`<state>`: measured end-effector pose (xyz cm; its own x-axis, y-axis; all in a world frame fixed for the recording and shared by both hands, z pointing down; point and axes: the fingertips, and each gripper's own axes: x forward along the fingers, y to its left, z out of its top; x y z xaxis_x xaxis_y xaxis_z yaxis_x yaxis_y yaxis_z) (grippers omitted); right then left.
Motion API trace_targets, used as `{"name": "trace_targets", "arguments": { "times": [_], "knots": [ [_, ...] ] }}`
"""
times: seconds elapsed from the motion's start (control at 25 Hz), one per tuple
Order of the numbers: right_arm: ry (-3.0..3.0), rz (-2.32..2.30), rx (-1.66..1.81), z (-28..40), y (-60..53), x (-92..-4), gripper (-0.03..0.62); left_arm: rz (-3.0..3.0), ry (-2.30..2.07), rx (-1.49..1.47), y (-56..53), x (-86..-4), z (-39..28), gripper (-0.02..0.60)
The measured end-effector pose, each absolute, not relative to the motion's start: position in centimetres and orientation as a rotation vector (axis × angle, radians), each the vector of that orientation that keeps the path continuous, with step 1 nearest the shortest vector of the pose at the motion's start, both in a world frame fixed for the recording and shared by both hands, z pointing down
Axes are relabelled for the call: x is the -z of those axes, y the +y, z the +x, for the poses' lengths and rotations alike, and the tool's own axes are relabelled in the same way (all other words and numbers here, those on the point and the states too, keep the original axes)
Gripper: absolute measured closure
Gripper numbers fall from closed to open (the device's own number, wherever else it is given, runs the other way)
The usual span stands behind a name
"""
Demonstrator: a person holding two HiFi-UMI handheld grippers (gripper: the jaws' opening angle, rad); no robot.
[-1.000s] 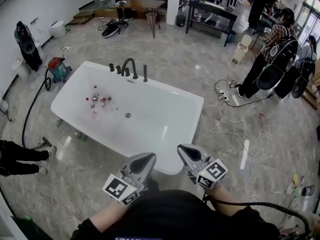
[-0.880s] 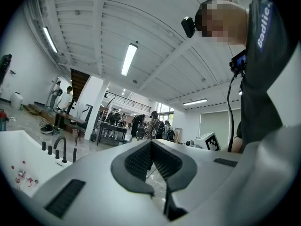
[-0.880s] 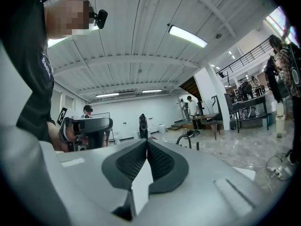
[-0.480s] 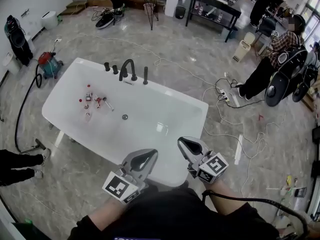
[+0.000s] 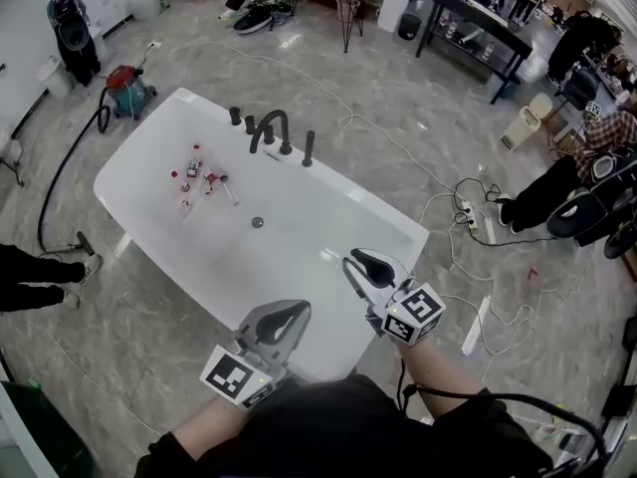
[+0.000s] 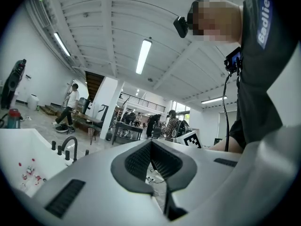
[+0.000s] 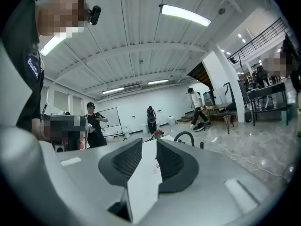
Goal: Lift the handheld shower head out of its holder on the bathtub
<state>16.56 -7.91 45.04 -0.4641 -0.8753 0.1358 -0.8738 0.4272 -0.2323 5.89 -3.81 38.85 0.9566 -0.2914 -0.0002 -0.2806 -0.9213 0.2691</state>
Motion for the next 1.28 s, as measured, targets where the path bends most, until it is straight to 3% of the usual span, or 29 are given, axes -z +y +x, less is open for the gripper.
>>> {"name": "trace_targets", "arguments": {
  "times": [0.44,1.28],
  "knots": [
    [2.798,-1.584,0.444,22.5,-16.5,-48.5,0.452,2.805,-0.599,0.033,-5.9,-39.6,8.9,0.581],
    [2.7,-1.893,0.715,25.9,-42.9,-61.4,0.398,2.73,-0.634,-0.004,-15.3,-46.4,3.8,0.581]
  ]
}}
